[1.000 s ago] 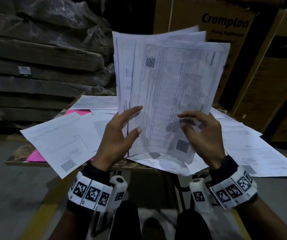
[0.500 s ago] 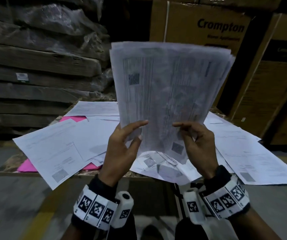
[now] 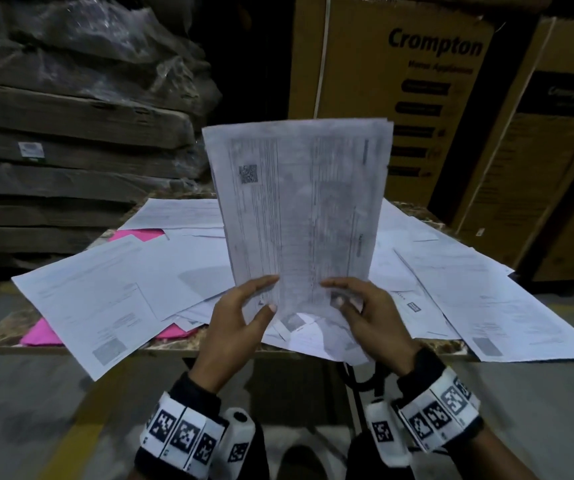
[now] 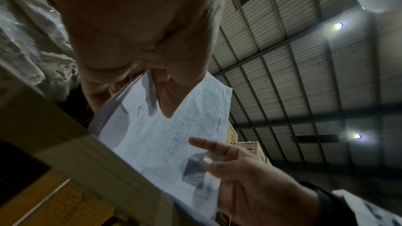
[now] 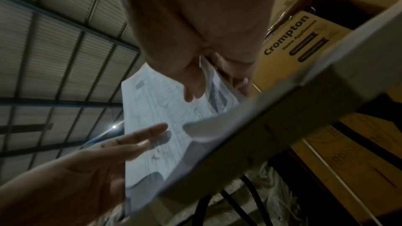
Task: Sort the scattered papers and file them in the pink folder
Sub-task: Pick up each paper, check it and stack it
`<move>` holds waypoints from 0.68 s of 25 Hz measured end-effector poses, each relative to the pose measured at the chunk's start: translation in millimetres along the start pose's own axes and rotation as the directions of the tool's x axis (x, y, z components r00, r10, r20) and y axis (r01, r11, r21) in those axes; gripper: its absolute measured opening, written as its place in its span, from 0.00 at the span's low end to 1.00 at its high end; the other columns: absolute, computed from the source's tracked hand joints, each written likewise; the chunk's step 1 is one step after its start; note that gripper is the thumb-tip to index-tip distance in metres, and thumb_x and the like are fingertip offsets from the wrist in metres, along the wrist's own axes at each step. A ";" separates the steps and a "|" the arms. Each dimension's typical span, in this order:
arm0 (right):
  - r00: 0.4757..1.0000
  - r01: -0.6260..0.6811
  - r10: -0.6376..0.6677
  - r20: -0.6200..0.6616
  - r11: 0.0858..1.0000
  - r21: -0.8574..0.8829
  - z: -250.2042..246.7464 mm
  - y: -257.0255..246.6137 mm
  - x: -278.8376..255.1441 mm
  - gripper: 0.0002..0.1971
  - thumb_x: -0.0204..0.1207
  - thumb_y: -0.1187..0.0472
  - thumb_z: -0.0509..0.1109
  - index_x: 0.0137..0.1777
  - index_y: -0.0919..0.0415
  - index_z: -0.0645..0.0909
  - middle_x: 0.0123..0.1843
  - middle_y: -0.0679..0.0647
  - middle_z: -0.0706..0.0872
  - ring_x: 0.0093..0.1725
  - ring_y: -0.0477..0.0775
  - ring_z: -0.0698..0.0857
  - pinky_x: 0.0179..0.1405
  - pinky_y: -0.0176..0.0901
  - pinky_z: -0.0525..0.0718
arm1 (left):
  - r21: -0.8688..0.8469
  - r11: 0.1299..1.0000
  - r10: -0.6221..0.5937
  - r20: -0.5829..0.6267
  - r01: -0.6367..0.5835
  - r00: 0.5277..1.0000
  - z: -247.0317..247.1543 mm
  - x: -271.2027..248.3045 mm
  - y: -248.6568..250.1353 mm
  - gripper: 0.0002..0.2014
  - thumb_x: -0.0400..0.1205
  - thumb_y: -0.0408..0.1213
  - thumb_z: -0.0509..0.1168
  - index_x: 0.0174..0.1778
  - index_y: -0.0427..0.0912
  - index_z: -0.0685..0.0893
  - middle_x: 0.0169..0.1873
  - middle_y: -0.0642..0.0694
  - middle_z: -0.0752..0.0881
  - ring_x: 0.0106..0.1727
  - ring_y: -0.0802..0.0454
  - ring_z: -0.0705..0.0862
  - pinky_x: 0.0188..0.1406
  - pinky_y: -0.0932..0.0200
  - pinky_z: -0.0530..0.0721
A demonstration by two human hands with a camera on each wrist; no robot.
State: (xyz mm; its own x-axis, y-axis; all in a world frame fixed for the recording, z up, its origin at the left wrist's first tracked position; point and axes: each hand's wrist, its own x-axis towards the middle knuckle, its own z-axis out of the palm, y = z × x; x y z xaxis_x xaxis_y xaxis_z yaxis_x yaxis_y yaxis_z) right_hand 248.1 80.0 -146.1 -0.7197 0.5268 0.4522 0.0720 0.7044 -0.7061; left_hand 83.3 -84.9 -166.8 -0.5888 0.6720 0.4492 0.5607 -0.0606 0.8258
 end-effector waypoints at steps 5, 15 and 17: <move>0.997 0.039 -0.043 -0.062 0.997 -0.066 3.7 1.3 -1.8 0.25 0.78 0.79 0.63 0.58 0.47 0.85 0.59 0.53 0.88 0.59 0.49 0.84 0.56 0.15 0.73 | -0.004 1.000 0.001 0.077 -0.001 0.997 2.2 -8.5 2.8 0.20 0.81 0.39 0.73 0.68 0.60 0.83 0.65 0.57 0.84 0.66 0.73 0.78 0.62 0.80 0.72; 0.996 0.074 -0.067 0.051 0.987 -0.144 -63.8 -35.9 18.3 0.23 0.75 0.84 0.64 0.47 0.57 0.92 0.47 0.50 0.92 0.44 0.29 0.86 0.42 0.21 0.82 | 0.113 0.994 0.025 -0.187 -0.003 0.982 -43.5 2.3 38.5 0.17 0.79 0.46 0.75 0.63 0.64 0.85 0.86 0.54 0.49 0.85 0.50 0.57 0.77 0.50 0.70; 0.983 0.075 -0.052 0.176 0.989 -0.128 -71.8 -40.8 14.4 0.23 0.75 0.83 0.64 0.46 0.57 0.93 0.48 0.51 0.93 0.45 0.37 0.87 0.40 0.26 0.84 | 0.215 0.977 0.056 -0.213 -0.009 0.976 -50.7 0.5 43.7 0.15 0.79 0.54 0.74 0.62 0.65 0.86 0.87 0.56 0.42 0.87 0.48 0.45 0.79 0.43 0.60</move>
State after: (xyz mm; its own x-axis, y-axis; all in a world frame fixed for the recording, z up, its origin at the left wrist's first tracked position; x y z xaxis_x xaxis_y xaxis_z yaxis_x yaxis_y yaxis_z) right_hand 284.4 93.0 -71.6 -0.8328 0.3974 0.3854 0.1056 0.7974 -0.5941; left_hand 78.0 -124.6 -113.2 -0.6670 0.4953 0.5566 0.6778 0.0932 0.7293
